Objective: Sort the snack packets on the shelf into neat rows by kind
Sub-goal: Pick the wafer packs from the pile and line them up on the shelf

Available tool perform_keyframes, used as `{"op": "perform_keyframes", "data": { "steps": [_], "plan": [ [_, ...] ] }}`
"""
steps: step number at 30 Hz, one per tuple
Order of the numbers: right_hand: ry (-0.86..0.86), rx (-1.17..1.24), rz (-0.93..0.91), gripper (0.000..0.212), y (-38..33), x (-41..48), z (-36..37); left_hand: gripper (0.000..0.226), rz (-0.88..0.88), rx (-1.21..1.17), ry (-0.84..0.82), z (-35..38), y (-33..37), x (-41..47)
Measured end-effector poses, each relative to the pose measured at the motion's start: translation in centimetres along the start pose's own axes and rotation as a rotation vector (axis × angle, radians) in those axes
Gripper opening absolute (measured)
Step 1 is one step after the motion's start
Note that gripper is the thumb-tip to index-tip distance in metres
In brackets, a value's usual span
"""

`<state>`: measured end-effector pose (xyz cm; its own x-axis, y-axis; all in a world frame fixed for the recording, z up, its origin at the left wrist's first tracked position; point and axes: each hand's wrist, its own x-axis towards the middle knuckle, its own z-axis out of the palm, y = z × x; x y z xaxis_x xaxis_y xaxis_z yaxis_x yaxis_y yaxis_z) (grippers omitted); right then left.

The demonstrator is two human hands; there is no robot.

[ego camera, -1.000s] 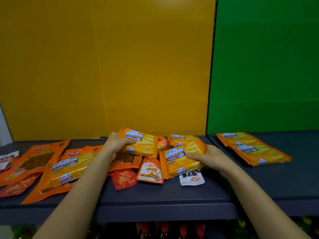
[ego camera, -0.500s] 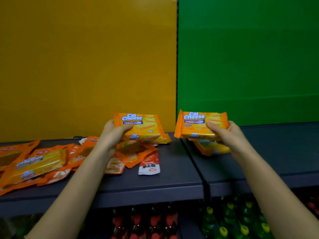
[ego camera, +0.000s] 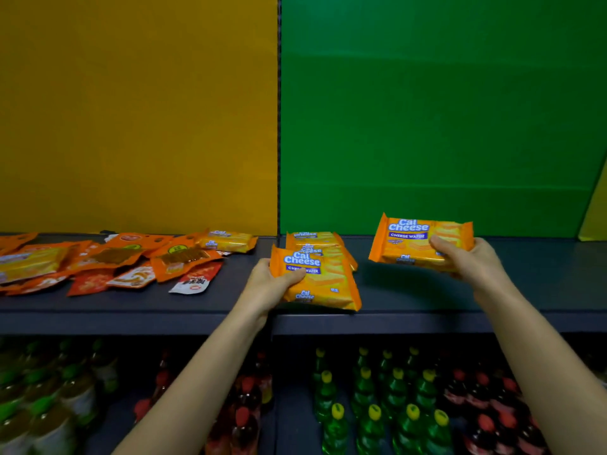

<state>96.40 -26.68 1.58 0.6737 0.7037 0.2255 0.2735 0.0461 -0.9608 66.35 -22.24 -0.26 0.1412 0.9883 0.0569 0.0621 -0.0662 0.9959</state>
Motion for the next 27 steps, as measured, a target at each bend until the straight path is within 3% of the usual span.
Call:
{"op": "perform_keyframes", "data": {
  "steps": [6,15,21,27],
  "plan": [
    [-0.034,-0.021,0.037,0.065,1.5,0.9,-2.1,0.050,-0.025,0.335,0.102,2.9,-0.6,0.1],
    [-0.065,-0.082,0.061,0.055,2.6,2.0,-2.3,0.063,-0.019,0.945,0.167,4.2,-0.7,1.1],
    [-0.113,-0.113,0.083,0.053,3.6,4.7,-0.8,0.066,0.008,1.230,0.164,4.0,-0.2,2.0],
    [-0.162,-0.105,0.110,0.054,4.3,10.4,1.8,0.043,0.298,1.315,0.281,3.4,1.3,5.9]
  ]
}}
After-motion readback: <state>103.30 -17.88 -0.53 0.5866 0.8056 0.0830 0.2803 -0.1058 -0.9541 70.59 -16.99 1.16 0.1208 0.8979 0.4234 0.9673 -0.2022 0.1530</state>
